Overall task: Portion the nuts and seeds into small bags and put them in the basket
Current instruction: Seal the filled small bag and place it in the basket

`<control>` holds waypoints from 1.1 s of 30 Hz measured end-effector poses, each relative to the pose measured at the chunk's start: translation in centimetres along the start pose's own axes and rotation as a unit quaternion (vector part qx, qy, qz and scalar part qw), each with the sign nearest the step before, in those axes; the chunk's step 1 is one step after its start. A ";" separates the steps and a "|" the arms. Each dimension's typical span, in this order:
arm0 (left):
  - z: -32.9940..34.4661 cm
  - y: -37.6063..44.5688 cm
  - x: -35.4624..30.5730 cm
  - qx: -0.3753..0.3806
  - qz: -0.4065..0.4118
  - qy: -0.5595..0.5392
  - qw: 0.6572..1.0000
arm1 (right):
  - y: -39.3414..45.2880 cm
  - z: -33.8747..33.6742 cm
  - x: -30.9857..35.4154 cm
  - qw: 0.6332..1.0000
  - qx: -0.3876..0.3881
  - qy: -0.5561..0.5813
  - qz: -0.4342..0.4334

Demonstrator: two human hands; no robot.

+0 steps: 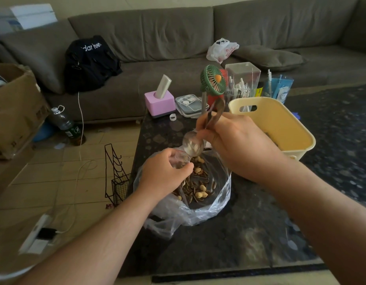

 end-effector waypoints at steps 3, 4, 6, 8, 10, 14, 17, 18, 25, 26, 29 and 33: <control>-0.6 0.4 0.8 0.009 -0.018 -0.013 1.000 | -0.3 -0.4 -1.0 0.999 -0.002 0.006 0.053; -0.9 0.6 1.1 0.010 -0.025 -0.023 0.999 | -0.6 -0.1 -1.4 0.997 0.014 0.008 0.073; -1.5 1.1 1.5 -0.009 -0.034 -0.040 0.999 | -1.6 1.6 -2.0 0.991 0.068 0.010 0.110; -2.1 1.5 2.0 -0.027 -0.047 -0.046 0.997 | -2.5 3.4 -2.5 0.987 0.102 0.005 0.125; -1.8 1.9 2.3 -0.012 -0.059 -0.063 0.996 | -3.2 4.5 -2.9 0.986 0.106 0.001 0.125; -0.9 1.9 2.6 0.019 -0.070 -0.113 0.991 | -3.4 4.7 -4.0 0.985 0.078 0.020 0.154; -0.3 1.9 2.3 0.035 -0.066 -0.141 0.987 | -3.3 4.9 -4.4 0.980 0.077 0.037 0.181; -0.1 2.0 2.1 0.039 -0.064 -0.147 0.986 | -3.3 5.1 -4.6 0.977 0.078 0.054 0.192; 1.1 2.0 2.1 0.051 -0.082 -0.192 0.977 | -3.3 6.0 -6.4 0.971 0.024 0.089 0.222; 1.2 2.1 2.2 0.051 -0.088 -0.201 0.974 | -3.3 6.3 -6.3 0.973 0.023 0.088 0.213; 1.7 2.2 2.1 0.062 -0.101 -0.238 0.964 | -3.2 7.3 -5.1 0.985 0.029 0.067 0.158; 2.7 1.9 1.8 0.083 -0.121 -0.309 0.940 | -3.1 8.0 -4.6 0.986 0.045 0.068 0.145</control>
Point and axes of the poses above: each hand's wrist, its own y-axis towards the middle knuckle, its own z-axis out of the palm, x = y × z, the point moved 7 cm from there along y, towards the middle knuckle
